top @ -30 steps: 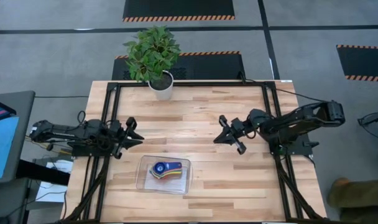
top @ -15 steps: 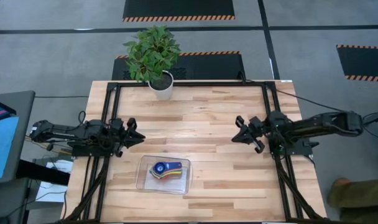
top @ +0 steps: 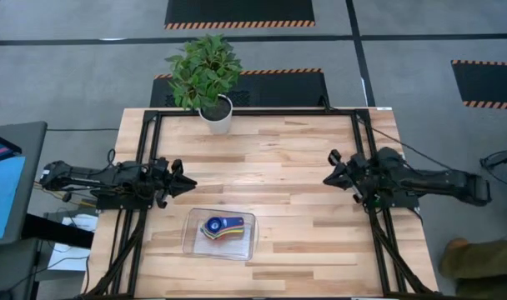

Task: Nest measuring cups in basket
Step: Return to Home Position

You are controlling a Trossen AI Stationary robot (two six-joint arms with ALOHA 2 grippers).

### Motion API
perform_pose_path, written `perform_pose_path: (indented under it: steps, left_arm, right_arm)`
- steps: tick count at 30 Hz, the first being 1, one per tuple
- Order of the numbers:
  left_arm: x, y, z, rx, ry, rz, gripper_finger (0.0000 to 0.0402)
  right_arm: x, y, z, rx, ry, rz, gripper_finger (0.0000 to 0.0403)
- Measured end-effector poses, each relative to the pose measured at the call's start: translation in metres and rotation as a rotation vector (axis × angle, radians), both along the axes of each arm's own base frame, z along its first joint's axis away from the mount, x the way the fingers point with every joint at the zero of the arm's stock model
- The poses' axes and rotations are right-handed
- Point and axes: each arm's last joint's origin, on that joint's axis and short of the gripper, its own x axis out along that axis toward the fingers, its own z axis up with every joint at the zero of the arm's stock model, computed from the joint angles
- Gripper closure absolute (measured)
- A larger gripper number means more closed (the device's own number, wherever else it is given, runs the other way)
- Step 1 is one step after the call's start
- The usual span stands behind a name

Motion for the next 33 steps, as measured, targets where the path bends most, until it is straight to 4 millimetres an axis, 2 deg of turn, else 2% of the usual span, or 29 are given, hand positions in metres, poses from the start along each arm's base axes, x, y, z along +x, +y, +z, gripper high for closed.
perform_pose_path:
  steps: [9, 11, 15, 19, 24, 33]
  left_arm:
    - [0.0, 0.001, -0.004, 0.065, 0.038, 0.021, 0.0334]
    - [0.0, 0.0, -0.002, 0.108, 0.01, 0.019, 0.0334]
    - [-0.001, -0.001, 0.009, 0.316, -0.135, -0.011, 0.0334]
    - [-0.001, 0.001, 0.009, 0.336, -0.134, 0.024, 0.0334]
    - [-0.001, 0.005, 0.01, 0.344, -0.139, 0.072, 0.0334]
    - [0.0, 0.006, 0.004, 0.338, -0.072, 0.097, 0.0334]
  right_arm:
    - [-0.024, 0.002, -0.002, 0.098, 0.016, -0.076, 0.036]
    - [-0.025, 0.001, -0.002, 0.079, 0.022, -0.09, 0.0359]
    - [-0.024, -0.001, -0.002, 0.019, 0.0, -0.203, 0.0358]
    - [-0.023, -0.005, -0.005, -0.002, 0.007, -0.318, 0.036]
    - [-0.023, -0.003, -0.005, -0.002, 0.005, -0.309, 0.036]
    - [-0.022, 0.0, -0.005, 0.119, 0.032, -0.242, 0.0359]
